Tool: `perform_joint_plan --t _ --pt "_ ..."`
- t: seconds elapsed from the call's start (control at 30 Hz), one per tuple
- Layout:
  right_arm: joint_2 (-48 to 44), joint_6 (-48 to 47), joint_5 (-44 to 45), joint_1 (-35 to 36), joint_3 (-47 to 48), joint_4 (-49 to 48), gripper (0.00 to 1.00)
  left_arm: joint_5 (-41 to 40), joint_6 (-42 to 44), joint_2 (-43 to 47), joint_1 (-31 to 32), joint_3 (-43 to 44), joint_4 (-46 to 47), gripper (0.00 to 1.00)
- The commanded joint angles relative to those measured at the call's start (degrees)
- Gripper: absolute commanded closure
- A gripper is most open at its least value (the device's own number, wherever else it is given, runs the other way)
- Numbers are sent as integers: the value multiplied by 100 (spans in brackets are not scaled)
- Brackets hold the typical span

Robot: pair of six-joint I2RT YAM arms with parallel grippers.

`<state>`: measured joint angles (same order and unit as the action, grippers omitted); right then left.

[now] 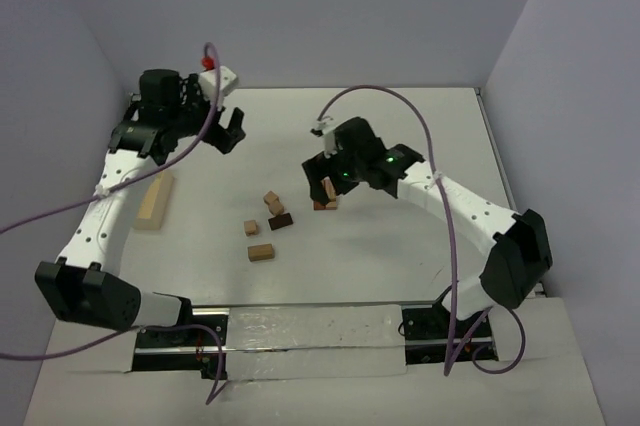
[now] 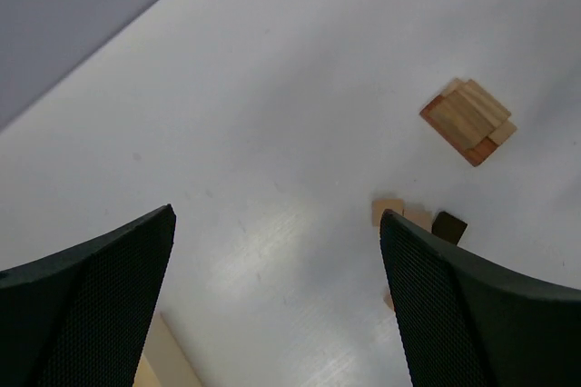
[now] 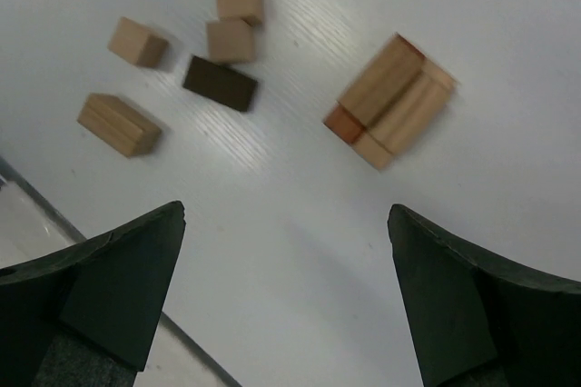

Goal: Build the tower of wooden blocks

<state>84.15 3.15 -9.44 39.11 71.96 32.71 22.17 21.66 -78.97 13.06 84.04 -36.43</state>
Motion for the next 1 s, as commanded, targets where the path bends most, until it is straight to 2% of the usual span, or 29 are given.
perform_joint_plan --t 0.0,0.13,0.2,0.5,0.7,0.97 --pt "732 1187 1350 679 691 35 0 285 -1289 689 -920 -610 924 1" --pt "1324 1801 1139 957 1030 55 0 213 -1764 1026 -1364 -963 1146 1" --pt "1635 2129 1342 1108 1288 126 0 207 -1886 1186 -1557 -1163 1266 1" --pt "2993 3459 1844 1665 2232 710 0 7 -2366 1147 -1716 -1485 1608 1" --pt "3216 3613 2123 2047 1758 470 0 140 -2356 1064 -1796 -1479 1652 1" --pt "3381 3483 2359 2118 1842 423 0 353 -2330 1063 -1833 -1504 1626 1"
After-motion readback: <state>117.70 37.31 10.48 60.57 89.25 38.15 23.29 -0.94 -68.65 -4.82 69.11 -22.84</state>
